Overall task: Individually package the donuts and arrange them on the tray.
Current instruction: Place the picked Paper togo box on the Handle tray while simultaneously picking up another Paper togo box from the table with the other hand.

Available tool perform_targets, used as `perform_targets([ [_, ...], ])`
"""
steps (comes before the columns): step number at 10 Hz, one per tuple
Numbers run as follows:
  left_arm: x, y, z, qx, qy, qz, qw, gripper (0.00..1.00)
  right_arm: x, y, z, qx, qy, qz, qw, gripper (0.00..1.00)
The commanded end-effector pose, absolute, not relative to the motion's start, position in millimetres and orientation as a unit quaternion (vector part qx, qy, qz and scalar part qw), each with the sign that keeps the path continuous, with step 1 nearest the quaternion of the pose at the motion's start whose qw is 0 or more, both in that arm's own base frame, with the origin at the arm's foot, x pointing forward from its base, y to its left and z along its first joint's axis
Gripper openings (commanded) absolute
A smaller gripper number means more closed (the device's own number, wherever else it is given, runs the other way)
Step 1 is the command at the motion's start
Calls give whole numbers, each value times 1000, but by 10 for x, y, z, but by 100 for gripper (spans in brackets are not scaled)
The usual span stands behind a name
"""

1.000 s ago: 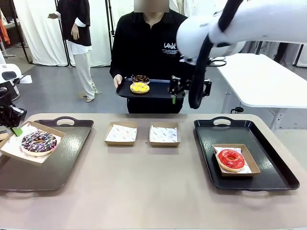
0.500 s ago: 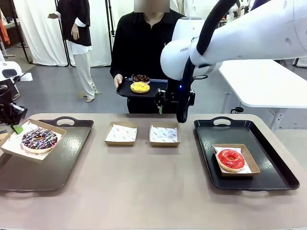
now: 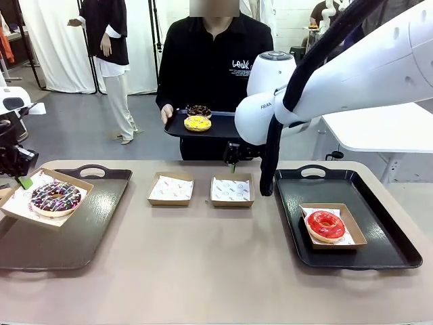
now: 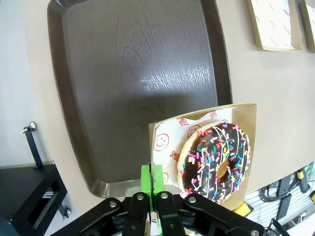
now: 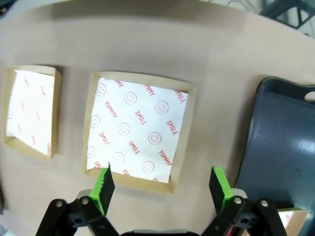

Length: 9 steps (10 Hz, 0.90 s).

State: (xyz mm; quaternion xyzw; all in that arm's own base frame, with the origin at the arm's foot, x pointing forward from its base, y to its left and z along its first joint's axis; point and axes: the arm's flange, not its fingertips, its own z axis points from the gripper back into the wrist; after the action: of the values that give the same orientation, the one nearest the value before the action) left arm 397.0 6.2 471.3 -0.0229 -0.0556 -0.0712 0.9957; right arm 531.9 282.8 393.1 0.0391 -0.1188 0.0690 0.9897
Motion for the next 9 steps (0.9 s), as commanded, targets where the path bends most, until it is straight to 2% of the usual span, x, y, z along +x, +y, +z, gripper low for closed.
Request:
perform_targets([
  [1, 3977, 63, 4737, -24, -54, -71, 996, 1, 5192, 2745, 3997, 35, -135, 63, 988, 100],
  [2, 3977, 63, 4737, -24, -54, -71, 996, 1, 5319, 2828, 3931, 39, -119, 69, 990, 100],
  [7, 3970, 62, 4714, -23, -56, -71, 996, 1, 5289, 2797, 3934, 38, -119, 68, 990, 100],
  [9, 3999, 95, 4557, -12, -79, -43, 996, 1, 5328, 2837, 3648, 34, -117, 12, 992, 100],
])
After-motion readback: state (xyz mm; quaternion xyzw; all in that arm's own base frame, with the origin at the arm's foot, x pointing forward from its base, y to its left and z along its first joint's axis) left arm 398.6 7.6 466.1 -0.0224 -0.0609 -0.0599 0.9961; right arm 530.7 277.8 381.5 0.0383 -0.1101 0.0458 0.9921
